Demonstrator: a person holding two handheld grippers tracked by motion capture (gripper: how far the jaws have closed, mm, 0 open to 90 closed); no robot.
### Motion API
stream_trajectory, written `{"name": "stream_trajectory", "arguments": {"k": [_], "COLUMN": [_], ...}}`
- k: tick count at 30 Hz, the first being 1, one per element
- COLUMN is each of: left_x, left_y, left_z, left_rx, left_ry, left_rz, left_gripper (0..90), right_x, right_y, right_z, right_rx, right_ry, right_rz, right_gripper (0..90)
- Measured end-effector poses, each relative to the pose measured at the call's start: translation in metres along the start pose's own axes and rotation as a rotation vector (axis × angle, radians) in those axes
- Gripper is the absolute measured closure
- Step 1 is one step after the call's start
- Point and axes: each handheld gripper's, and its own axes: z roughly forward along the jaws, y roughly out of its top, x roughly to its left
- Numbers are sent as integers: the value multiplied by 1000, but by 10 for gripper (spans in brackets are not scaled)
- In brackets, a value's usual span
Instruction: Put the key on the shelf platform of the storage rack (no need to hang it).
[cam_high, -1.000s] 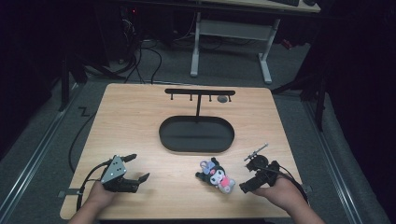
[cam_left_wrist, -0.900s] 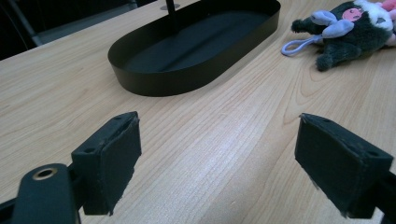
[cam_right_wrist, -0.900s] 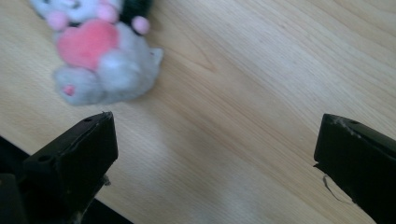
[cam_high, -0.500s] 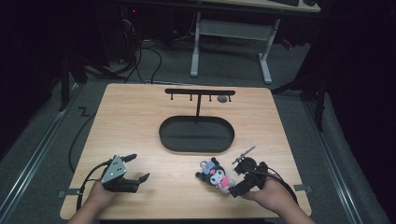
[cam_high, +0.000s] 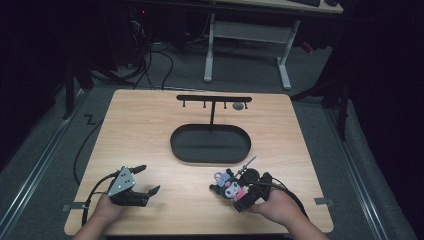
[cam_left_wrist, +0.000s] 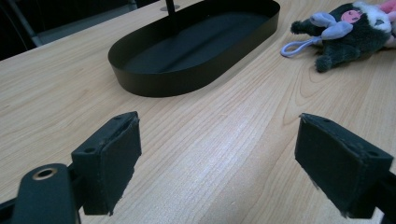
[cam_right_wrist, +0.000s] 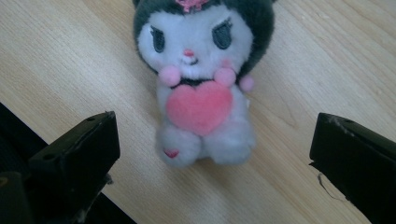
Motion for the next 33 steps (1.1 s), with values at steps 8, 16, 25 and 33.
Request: {"name": "stream_trajectory", "arguments": {"k": [8,16,25,33], "left_x": [0,-1,0,0], "left_y": [0,-1,0,0], "left_z": [-1,-1,0,-1], "left_rx": [-1,0,-2,-4], "left_ry": [10,8,8,4], "left_rz": [-11,-5,-11,-8], "left_gripper": [154,154,154,154], "right_x": [6,12,14,16], "right_y": [6,8,15,16], "right_z": [5,18,25,28], "right_rx": [-8,19,39,37], "right_ry": [-2,19,23,33], "right_rz": [-27,-42,-49,-31], "right_gripper": [76,141,165,356]}}
